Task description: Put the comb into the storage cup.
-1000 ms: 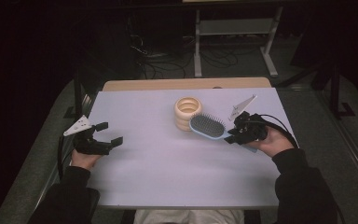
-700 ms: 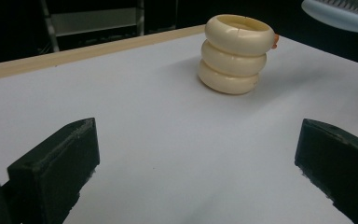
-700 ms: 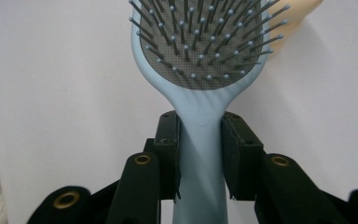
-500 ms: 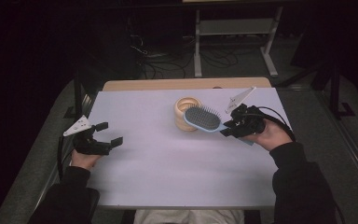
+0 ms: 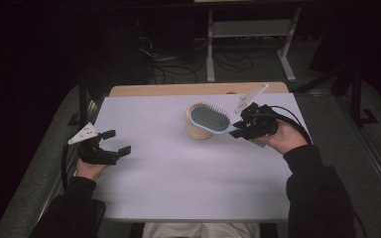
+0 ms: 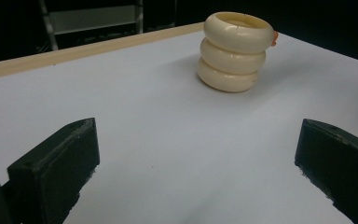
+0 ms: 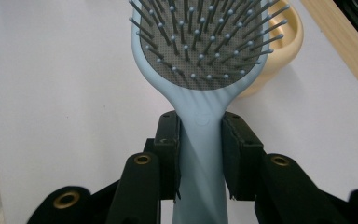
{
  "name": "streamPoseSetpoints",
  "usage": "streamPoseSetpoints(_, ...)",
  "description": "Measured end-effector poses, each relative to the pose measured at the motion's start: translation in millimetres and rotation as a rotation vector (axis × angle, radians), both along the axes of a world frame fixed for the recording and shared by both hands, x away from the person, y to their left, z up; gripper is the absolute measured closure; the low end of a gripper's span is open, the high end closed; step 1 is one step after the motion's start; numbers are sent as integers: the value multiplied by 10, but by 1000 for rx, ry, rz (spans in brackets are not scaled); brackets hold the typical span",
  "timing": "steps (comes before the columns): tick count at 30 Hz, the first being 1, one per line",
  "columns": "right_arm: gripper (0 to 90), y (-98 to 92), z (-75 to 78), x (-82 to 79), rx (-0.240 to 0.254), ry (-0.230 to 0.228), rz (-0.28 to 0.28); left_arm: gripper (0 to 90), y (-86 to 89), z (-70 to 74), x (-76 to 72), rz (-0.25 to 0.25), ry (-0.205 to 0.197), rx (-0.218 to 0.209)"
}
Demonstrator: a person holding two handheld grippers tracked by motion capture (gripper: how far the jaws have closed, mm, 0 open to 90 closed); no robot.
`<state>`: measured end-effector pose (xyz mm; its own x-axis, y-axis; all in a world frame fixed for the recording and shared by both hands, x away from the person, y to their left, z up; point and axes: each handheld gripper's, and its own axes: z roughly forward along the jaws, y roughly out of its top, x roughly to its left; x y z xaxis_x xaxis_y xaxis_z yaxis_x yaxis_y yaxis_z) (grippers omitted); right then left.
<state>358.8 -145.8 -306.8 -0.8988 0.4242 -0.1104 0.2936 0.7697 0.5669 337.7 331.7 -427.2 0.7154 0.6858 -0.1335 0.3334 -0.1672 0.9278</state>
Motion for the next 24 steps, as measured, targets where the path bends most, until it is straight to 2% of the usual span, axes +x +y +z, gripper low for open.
streamPoseSetpoints(4,679,46,57,14,-5,-11,3,0,0,30,-3,3,-11,-6)
streamPoseSetpoints(7,679,96,141,20,1,-26,5,0,-26,34,-1,-3,-14,10)
streamPoseSetpoints(13,679,168,218,39,10,-38,15,0,-70,83,-7,-9,-24,18)
streamPoseSetpoints(16,679,206,255,52,6,-42,20,0,-97,129,-3,-19,-35,10)
streamPoseSetpoints(19,679,253,306,53,2,-56,22,0,-118,189,13,-34,-21,-3)
streamPoseSetpoints(23,679,305,332,53,-4,-64,28,0,-156,287,8,-46,-36,2)
streamPoseSetpoints(24,679,319,335,52,-5,-62,27,0,-188,349,6,-56,-45,1)
